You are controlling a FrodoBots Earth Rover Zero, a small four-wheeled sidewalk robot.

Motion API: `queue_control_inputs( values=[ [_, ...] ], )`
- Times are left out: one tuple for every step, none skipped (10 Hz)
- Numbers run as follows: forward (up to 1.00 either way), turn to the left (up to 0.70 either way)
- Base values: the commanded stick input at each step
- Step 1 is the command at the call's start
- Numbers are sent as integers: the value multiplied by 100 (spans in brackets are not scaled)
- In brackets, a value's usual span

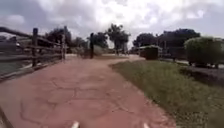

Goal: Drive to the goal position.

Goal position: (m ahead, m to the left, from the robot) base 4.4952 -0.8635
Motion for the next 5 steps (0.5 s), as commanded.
queue_control_inputs(
  values=[
    [70, 0],
    [70, 0],
    [70, 0],
    [70, 0],
    [70, 0]
  ],
)
